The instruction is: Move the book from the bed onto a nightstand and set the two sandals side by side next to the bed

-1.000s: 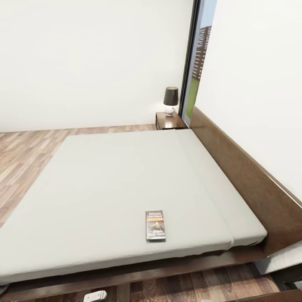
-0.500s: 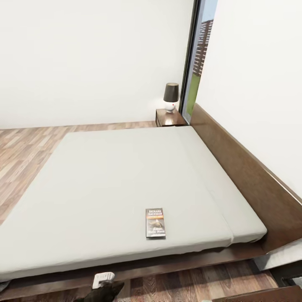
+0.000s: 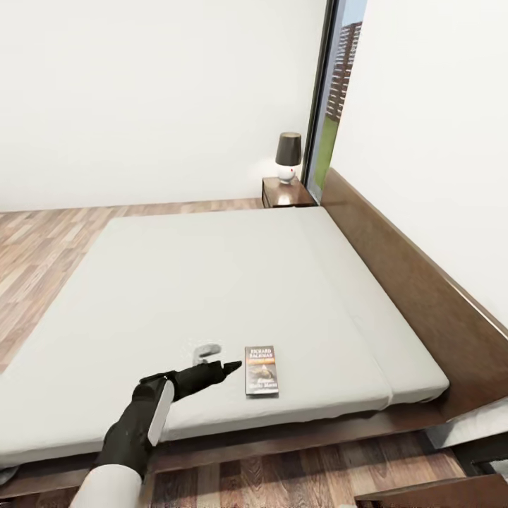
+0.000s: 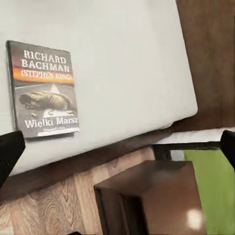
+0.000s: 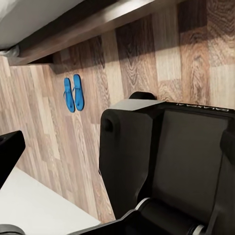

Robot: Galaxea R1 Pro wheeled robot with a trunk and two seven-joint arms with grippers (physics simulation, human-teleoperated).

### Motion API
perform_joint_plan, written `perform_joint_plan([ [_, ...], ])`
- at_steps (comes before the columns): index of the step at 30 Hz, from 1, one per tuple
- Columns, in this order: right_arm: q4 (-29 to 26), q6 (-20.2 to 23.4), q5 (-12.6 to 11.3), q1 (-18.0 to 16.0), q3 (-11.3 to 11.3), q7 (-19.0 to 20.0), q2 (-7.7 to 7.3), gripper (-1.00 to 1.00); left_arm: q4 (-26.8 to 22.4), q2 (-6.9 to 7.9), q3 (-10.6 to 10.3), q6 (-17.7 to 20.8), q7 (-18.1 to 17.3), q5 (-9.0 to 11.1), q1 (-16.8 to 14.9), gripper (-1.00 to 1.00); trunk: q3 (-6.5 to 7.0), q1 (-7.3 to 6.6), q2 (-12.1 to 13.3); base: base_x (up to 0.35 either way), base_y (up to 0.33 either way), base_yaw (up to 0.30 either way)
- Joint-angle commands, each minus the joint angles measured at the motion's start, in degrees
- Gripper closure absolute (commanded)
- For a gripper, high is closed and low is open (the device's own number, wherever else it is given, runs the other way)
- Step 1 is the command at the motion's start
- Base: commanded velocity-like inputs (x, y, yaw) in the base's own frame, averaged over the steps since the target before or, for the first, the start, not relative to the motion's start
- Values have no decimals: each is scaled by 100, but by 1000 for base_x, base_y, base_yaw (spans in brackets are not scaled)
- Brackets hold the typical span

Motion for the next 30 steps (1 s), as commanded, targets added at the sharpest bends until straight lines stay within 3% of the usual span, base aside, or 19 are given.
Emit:
perform_joint_plan([
  [1, -5, 16, 50, -2, -51, 25, 0, -100, -131, -20, 20, 190, 4, 52, -307, -100, -18, 4, -10, 0, 0, 0],
  [5, -5, 16, 51, -2, -51, 25, 0, -100, -257, -49, 19, 502, 27, 73, -900, -100, -54, 4, -10, 0, 0, 0],
  [6, -5, 16, 52, -1, -51, 25, 0, -100, -59, -101, 19, 624, 267, 76, -1496, -100, -63, 4, -10, 0, 0, 0],
  [9, -5, 16, 52, -1, -51, 25, 0, -100, 291, -122, 18, 632, 839, 77, -1769, -100, -90, 4, -10, 0, 0, 0],
  [10, -5, 16, 51, -2, -54, 25, 0, -100, 814, -136, 18, 479, 1808, 106, -1935, -100, -99, 4, -10, 0, 0, 0],
  [11, -5, 16, 48, -2, -56, 25, 0, -100, 1026, -143, 18, 302, 2097, 150, -1965, -100, -108, 4, -10, 0, 0, 0],
  [14, -5, 16, 46, -2, -55, 25, 0, -100, 1454, -171, 14, -182, 2419, 278, -1996, -100, -135, 4, -10, 0, 0, 0],
  [15, -5, 16, 49, -3, -52, 25, 0, -100, 1747, -171, 11, -495, 2528, 446, -2008, -100, -144, 4, -10, 0, 0, 0],
  [17, -5, 16, 47, -2, -52, 25, 0, -100, 1827, -171, 11, -572, 2532, 568, -2011, -100, -162, 4, -10, 0, 0, 0],
  [18, -5, 16, 46, -1, -51, 25, 0, -100, 1879, -171, 10, -620, 2511, 730, -2014, -100, -171, 4, -10, 0, 0, 0],
  [19, -5, 16, 44, -1, -53, 25, 0, -100, 1940, -171, 10, -670, 2429, 1133, -2016, -100, -180, 4, -10, 0, 0, 0],
  [21, -5, 16, 44, -1, -56, 25, 0, -100, 1950, -171, 10, -667, 2365, 1353, -2017, -100, -198, 4, -10, 0, 0, 0],
  [24, -5, 16, 44, -1, -58, 25, 0, -100, 1961, -171, -36, -518, 2169, 1550, -2017, -100, -225, 4, -10, 0, 0, 0],
  [27, -5, 16, 45, -2, -59, 25, 0, -100, 1970, -171, -115, -385, 1917, 1599, -2017, -100, -252, 4, -10, 0, 0, 0],
  [30, -5, 16, 44, -1, -57, 25, 0, -100, 1974, -171, -274, -300, 1313, 1619, -2017, -100, -279, 4, -10, 0, 0, 0],
])
